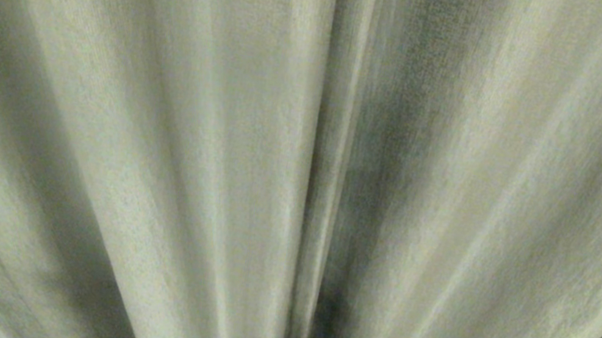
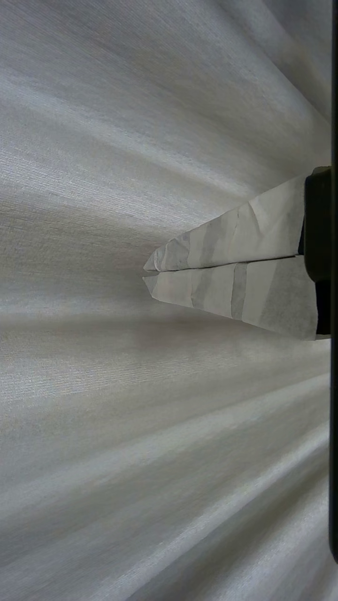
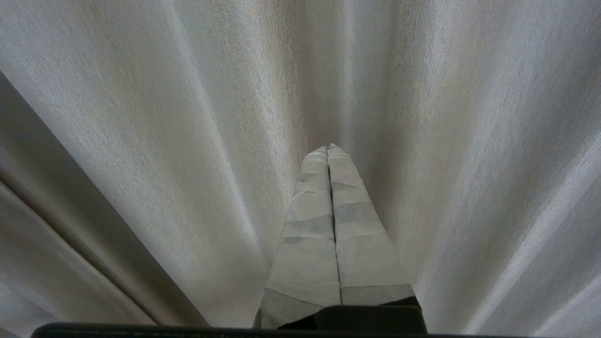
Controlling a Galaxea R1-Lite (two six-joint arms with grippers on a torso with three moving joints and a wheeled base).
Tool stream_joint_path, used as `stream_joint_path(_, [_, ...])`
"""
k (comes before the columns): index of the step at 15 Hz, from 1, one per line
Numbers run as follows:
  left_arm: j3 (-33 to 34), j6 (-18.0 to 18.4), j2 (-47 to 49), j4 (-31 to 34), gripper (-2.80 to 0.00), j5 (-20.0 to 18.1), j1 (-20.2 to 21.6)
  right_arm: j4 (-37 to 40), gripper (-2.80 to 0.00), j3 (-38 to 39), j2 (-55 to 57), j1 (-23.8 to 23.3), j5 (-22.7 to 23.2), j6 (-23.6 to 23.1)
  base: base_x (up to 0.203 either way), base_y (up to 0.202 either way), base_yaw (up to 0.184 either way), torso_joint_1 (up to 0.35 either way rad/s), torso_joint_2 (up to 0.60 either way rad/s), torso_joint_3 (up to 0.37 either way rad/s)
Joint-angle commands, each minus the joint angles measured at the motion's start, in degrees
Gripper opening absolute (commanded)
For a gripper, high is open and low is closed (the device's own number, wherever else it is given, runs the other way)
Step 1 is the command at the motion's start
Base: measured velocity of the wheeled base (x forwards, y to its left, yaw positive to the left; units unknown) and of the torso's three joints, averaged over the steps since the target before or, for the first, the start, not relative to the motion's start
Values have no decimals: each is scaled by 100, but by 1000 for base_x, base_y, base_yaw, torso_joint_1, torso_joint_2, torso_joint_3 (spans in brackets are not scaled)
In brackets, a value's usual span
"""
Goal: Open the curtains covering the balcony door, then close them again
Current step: Pull the outer curtains open on both sides
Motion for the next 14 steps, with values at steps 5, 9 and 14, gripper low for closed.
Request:
stream_joint_path(5, [0, -3, -2, 0, -280, -2, -1, -2, -280, 0, 0, 0, -2, 3, 0, 0, 0, 0, 0, 0])
stream_joint_path(9, [0, -3, -2, 0, -280, -2, 6, -2, -280, 0, 0, 0, -2, 12, 0, 0, 0, 0, 0, 0])
stream_joint_path(14, [0, -3, -2, 0, -280, -2, -1, 5, -280, 0, 0, 0, 16, -92, 0, 0, 0, 0, 0, 0])
